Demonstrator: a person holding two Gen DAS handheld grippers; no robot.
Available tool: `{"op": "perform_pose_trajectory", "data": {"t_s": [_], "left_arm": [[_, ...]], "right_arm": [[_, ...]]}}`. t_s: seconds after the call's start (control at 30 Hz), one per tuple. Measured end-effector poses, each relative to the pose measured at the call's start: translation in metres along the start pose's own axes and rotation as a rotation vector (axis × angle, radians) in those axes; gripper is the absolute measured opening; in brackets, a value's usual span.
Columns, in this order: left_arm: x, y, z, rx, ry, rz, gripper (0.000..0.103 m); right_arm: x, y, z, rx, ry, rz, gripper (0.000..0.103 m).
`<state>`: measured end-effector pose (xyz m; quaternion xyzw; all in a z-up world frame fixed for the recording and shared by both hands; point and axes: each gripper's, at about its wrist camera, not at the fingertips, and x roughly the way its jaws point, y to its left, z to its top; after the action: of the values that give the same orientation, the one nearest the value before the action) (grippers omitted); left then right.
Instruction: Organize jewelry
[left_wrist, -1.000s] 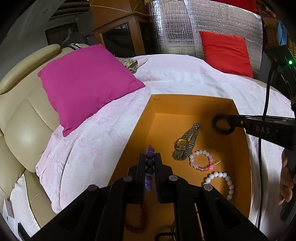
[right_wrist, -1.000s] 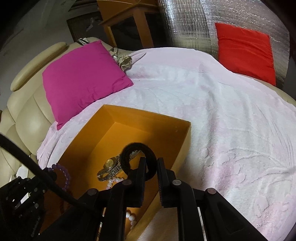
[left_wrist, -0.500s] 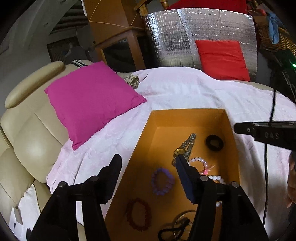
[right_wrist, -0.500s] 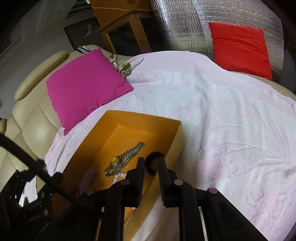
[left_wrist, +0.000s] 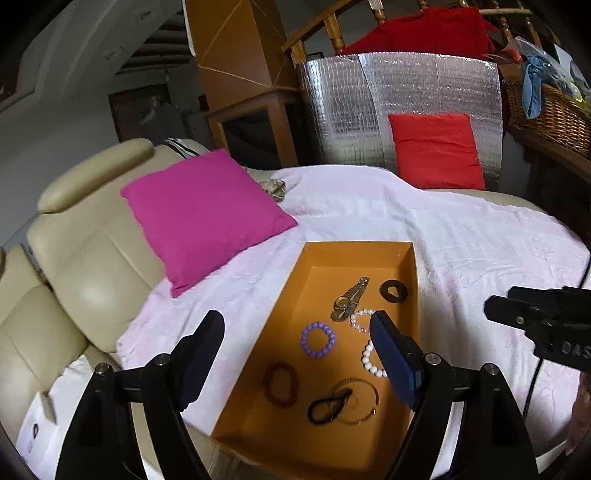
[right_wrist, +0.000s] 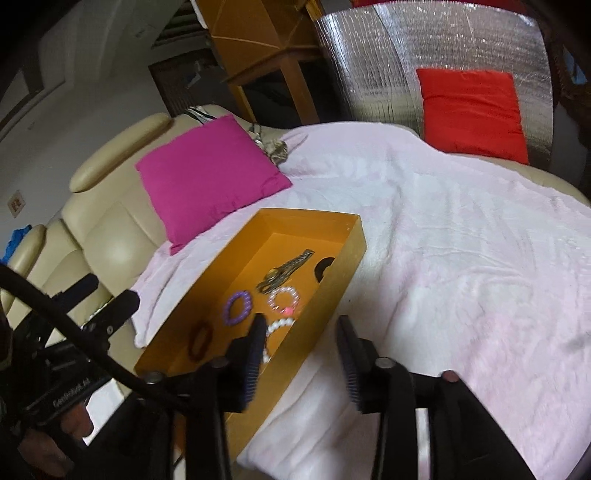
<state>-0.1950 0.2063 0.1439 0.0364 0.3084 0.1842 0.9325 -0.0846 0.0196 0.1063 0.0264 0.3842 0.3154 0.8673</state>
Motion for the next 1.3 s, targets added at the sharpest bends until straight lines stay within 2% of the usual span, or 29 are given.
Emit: {"op": "perform_pose_trajectory", "data": {"t_s": [0.13, 0.27, 0.57, 0.7, 0.97, 1.3], "left_arm": [[-0.033, 0.002, -0.004, -0.018, -0.002, 0.010, 0.089], [-0.064, 0.004, -0.010, -0.011, -0.039, 0.089, 0.093], [-0.124, 0.014, -0.015, -0.061, -0.096, 0.158, 0.093], [-0.138, 0.020, -0.015, -0.094, -0.091, 0.160, 0.093], [-0.155, 0.021, -0.015, -0.085, -0.107, 0.189, 0.093], [-0.157, 0.025, -0.017, -0.088, -0.108, 0.197, 0.094]], "right_arm": [[-0.040, 0.015, -0.015, -0.031, -0.041, -0.005, 0.053], [-0.079, 0.030, -0.031, -0.052, -0.075, -0.018, 0.058], [-0.142, 0.055, -0.064, -0.077, -0.135, -0.086, 0.062], [-0.165, 0.066, -0.074, -0.092, -0.169, -0.109, 0.063], [-0.182, 0.085, -0.081, -0.123, -0.226, -0.148, 0.065], [-0.181, 0.095, -0.086, -0.151, -0.243, -0.168, 0.066]]}}
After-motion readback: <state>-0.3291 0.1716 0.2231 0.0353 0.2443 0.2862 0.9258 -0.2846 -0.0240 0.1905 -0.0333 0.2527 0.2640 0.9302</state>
